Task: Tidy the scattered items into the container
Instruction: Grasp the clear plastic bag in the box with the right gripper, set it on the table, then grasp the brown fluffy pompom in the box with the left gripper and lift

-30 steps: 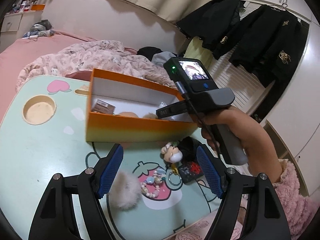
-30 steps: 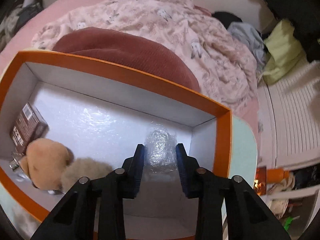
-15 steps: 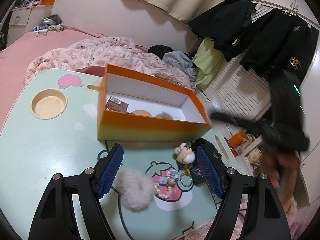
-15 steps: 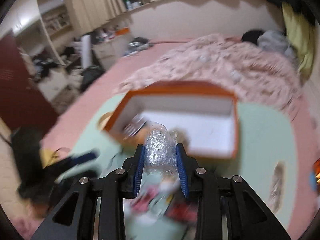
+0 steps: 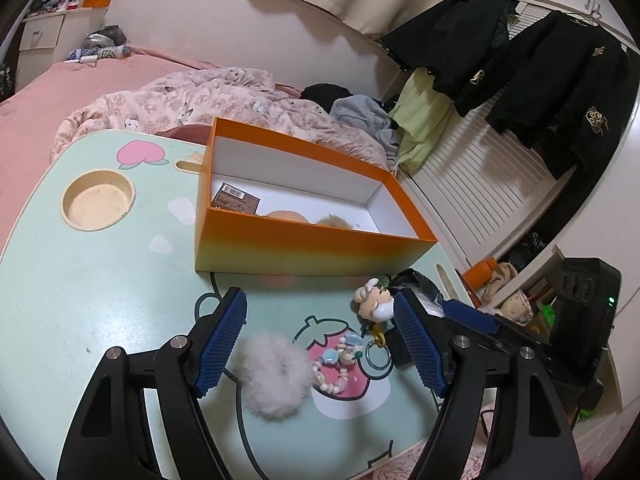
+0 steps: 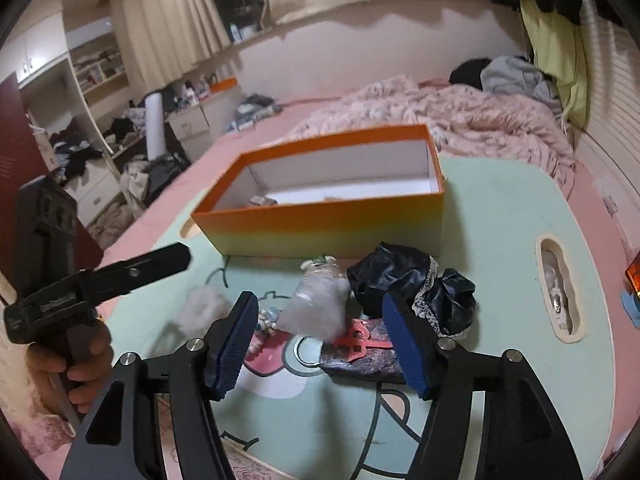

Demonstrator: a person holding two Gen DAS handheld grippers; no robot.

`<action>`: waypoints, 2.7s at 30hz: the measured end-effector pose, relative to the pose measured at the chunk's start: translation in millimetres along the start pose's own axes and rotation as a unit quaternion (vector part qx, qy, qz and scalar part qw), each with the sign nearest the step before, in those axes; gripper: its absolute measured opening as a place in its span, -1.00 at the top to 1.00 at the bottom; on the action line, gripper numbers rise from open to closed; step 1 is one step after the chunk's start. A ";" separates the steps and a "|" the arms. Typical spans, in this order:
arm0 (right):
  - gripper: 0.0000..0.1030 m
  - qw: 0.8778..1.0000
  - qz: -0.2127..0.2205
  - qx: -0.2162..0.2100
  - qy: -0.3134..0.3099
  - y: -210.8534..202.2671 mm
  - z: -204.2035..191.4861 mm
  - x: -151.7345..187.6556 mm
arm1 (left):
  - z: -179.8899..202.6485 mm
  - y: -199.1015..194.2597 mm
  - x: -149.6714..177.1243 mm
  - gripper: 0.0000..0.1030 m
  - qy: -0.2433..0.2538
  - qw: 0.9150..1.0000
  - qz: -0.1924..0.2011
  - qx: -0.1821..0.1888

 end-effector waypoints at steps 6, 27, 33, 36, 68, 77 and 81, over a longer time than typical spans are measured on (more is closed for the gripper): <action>-0.52 0.999 0.034 0.030 0.000 -11.2 -1.2 6.9 | -2.0 -0.4 -2.1 -0.48 -0.001 1.000 0.000 -0.006; 0.11 0.999 0.001 0.016 0.044 -2.2 16.0 19.6 | 53.7 135.9 -75.6 -0.22 0.096 0.952 -0.278 -0.083; 0.11 0.999 -0.002 0.013 0.043 -1.1 14.1 20.3 | 57.2 167.8 -60.5 0.22 0.125 0.931 -0.322 -0.117; 0.10 0.999 -0.001 0.013 0.047 -1.5 15.2 20.2 | 55.4 177.1 -54.4 0.24 0.138 0.923 -0.336 -0.125; 0.07 0.999 -0.010 0.011 0.052 5.6 13.1 24.0 | 53.0 49.9 -15.8 0.13 0.097 0.988 -0.124 -0.003; 0.05 0.998 -0.014 0.008 0.057 5.2 15.8 25.4 | 15.0 0.4 -31.3 -0.42 0.016 1.000 0.004 -0.013; 0.05 0.998 -0.016 0.007 0.055 6.4 14.9 25.1 | -10.5 -18.6 -40.6 -0.42 0.000 0.999 0.026 -0.039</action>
Point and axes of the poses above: each gripper's, at about its wrist camera, not at the fingertips, and y roughly the way its jaws point, z to its right, x to its underside, the point moved 7 cm from there along y, roughly the way its jaws point, and after that the axes turned 5 degrees about -x, right-handed, at the moved point
